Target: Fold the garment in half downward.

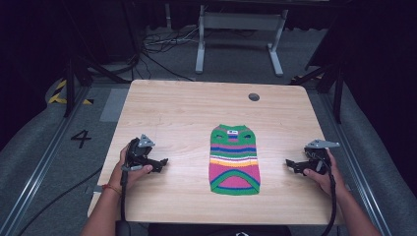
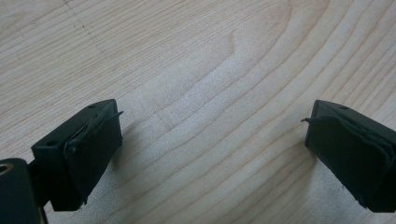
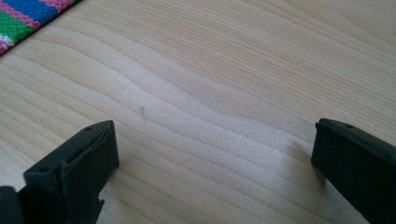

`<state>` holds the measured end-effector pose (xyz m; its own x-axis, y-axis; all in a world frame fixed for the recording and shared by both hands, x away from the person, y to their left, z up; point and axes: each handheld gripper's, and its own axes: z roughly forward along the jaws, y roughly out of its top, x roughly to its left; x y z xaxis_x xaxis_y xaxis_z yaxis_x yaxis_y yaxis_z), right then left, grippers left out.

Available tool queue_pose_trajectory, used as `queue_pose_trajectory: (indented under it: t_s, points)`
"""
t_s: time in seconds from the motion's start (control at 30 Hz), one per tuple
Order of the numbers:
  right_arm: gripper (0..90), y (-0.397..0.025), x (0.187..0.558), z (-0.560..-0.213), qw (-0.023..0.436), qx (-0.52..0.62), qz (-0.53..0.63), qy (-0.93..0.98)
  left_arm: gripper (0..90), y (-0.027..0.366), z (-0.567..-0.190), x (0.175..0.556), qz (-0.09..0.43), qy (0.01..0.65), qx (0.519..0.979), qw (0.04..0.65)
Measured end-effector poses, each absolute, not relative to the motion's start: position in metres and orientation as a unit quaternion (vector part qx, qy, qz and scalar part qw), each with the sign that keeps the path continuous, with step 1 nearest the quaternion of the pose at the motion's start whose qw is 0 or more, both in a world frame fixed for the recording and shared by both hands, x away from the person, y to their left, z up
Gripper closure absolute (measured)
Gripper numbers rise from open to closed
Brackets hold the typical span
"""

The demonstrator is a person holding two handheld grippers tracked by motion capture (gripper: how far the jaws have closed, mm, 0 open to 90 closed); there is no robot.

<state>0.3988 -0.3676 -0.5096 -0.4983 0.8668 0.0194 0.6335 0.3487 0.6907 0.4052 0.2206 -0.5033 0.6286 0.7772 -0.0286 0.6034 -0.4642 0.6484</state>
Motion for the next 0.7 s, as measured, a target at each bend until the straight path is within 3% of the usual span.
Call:
queue_pose_trajectory:
  t_s: [0.47,0.7]
  points:
    - [0.9,-0.371,0.399,-0.510,0.172,0.453,0.331,0.810,4.2,0.221,-0.503,0.405,0.134,0.406,0.847,0.315]
    - [18.2,-0.379,0.396,-0.507,0.175,0.448,0.346,0.805,18.6,0.218,-0.499,0.407,0.132,0.396,0.850,0.323]
